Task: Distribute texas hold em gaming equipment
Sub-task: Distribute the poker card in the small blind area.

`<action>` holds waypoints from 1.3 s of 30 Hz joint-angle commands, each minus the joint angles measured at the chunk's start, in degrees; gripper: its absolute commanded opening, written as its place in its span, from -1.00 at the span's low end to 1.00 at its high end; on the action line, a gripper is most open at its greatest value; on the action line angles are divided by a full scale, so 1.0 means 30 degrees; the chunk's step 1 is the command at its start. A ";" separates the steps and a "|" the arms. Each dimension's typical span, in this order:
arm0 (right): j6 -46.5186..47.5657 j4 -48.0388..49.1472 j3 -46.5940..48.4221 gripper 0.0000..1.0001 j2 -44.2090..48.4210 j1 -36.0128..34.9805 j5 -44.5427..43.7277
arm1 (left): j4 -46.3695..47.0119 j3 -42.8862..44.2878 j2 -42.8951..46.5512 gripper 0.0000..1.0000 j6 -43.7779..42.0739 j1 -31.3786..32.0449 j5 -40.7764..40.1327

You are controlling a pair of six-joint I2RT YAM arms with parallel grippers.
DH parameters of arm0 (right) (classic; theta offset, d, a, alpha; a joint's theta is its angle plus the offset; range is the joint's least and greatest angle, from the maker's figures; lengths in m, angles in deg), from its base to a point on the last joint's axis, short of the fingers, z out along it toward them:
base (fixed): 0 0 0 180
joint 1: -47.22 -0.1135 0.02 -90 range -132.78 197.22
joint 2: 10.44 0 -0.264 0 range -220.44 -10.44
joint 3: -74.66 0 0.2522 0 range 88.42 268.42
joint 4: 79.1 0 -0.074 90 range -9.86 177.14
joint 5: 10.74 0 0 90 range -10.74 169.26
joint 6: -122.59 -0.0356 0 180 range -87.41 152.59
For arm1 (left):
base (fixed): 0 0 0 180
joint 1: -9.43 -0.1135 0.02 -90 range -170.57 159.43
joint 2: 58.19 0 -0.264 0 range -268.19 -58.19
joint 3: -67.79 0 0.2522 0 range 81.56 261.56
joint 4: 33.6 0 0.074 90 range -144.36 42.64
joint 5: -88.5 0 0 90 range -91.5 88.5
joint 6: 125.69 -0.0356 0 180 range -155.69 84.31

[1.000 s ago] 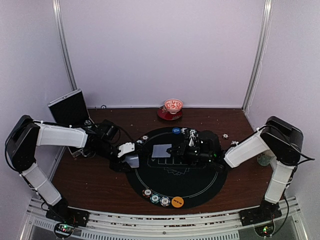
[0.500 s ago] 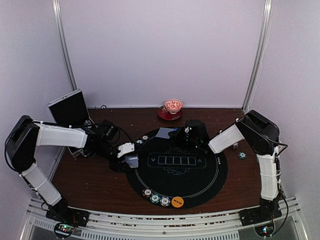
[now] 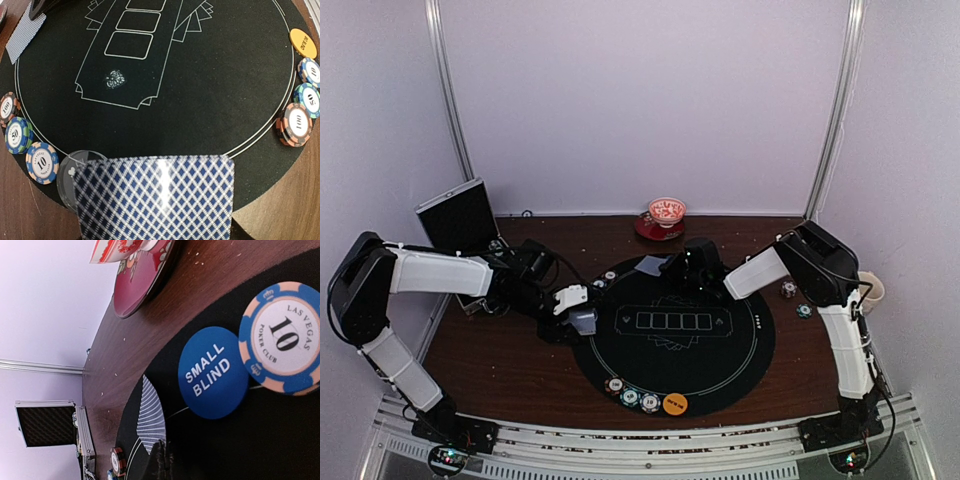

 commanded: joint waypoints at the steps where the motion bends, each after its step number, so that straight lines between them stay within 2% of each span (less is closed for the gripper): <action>1: -0.0215 -0.0783 0.0546 -1.00 -0.0427 0.0173 -0.0892 | 0.0466 -0.0152 0.0479 0.12 -0.0020 -0.0112 0.0272; 18: -0.0795 -0.1250 0.1145 -1.00 -0.0892 0.0174 -0.1375 | 0.0489 -0.0180 0.0479 0.13 -0.0049 -0.0105 0.0319; 20: -0.0807 -0.1223 0.1011 -0.85 -0.0813 0.0148 -0.1308 | 0.0478 -0.0179 0.0479 0.13 -0.0036 -0.0109 0.0319; 24: -0.0635 -0.1324 0.0346 -0.40 -0.0183 0.0035 -0.1367 | 0.0481 -0.0179 0.0452 0.13 -0.0064 -0.0109 0.0333; 26: -0.0401 -0.1585 -0.0093 -0.28 0.0269 0.0027 -0.1540 | 0.0473 -0.0179 0.0450 0.13 -0.0078 -0.0123 0.0372; 39: 0.1770 -0.3980 -0.2841 0.02 0.4093 -0.0145 -0.2430 | 0.0467 -0.0150 0.0423 0.13 -0.0071 -0.0123 0.0319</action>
